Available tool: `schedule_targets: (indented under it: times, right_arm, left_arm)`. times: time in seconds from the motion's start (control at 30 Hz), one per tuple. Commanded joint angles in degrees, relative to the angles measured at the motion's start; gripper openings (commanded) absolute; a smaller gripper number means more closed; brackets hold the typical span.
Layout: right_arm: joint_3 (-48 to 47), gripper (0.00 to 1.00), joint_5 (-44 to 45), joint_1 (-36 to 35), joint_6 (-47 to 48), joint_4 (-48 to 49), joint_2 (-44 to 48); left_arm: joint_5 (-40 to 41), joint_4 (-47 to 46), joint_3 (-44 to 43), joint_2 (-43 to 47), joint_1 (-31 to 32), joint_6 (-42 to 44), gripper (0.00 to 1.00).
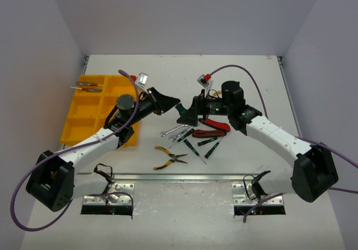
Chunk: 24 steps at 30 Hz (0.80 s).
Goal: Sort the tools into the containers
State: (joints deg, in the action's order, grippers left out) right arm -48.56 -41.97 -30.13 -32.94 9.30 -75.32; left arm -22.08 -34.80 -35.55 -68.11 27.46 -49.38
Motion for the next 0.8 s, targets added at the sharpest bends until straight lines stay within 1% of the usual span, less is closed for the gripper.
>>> schedule_targets:
  times: [0.0, 0.03, 0.07, 0.1, 0.13, 0.23, 0.33, 0.37, 0.4, 0.47, 0.57, 0.63, 0.7, 0.77]
  right_arm:
    - [-2.4, 0.99, 20.1, 0.2, 3.0, -11.4, 3.8]
    - [-2.4, 0.99, 25.6, 0.2, 3.3, -14.3, 5.2]
    - [-1.8, 0.99, 31.3, 0.5, 3.5, -16.0, 6.4]
    - [-0.8, 0.99, 34.9, 0.9, 3.4, -16.3, 7.4]
    - [0.0, 0.99, 36.2, 1.3, 3.4, -16.3, 8.6]
    - [1.4, 0.99, 38.1, 2.1, 3.9, -16.5, 11.9]
    - [1.6, 0.99, 39.1, 2.6, 5.5, -18.2, 13.8]
    - [1.7, 0.99, 39.4, 2.7, 5.8, -18.3, 14.2]
    - [1.8, 0.99, 39.4, 2.7, 5.9, -18.3, 14.2]
    - [1.9, 0.99, 39.3, 3.0, 6.3, -18.7, 14.8]
    - [1.8, 0.99, 39.2, 3.5, 6.9, -19.2, 14.7]
    - [1.1, 0.99, 39.2, 4.2, 7.1, -19.8, 13.8]
    - [-0.6, 0.99, 38.6, 5.5, 7.2, -21.0, 12.3]
    - [-2.7, 0.99, 37.5, 7.3, 7.3, -21.8, 8.5]
  left_arm:
    - [28.6, 21.7, -10.6, 1.4, -0.4, 7.2, 0.0]
    - [36.8, 27.1, -13.4, 0.1, -2.3, 7.6, 0.0]
    - [41.8, 30.6, -15.5, -0.9, -4.1, 8.0, 0.0]
    - [43.7, 32.0, -16.8, -1.8, -5.8, 8.3, 0.0]
    - [45.2, 33.2, -18.0, -2.8, -7.8, 8.4, 0.0]
    - [49.8, 35.7, -23.1, -8.2, -16.7, 8.0, 0.0]
    - [56.8, 38.9, -30.2, -17.7, -20.2, 8.3, 0.0]
    - [58.2, 39.0, -32.1, -20.5, -21.0, 8.9, 0.0]
    - [58.5, 39.2, -33.8, -21.1, -21.6, 9.0, 0.0]
    - [60.9, 41.4, -38.7, -29.1, -22.8, 9.9, 0.0]
    - [59.6, 42.9, -42.7, -35.2, -24.2, 10.4, 0.0]
    - [58.1, 43.8, -44.4, -37.4, -25.2, 10.2, 0.0]
    - [56.8, 44.2, -45.1, -39.1, -25.7, 9.9, 0.12]
    - [55.2, 44.4, -45.6, -39.6, -26.1, 9.8, 0.35]
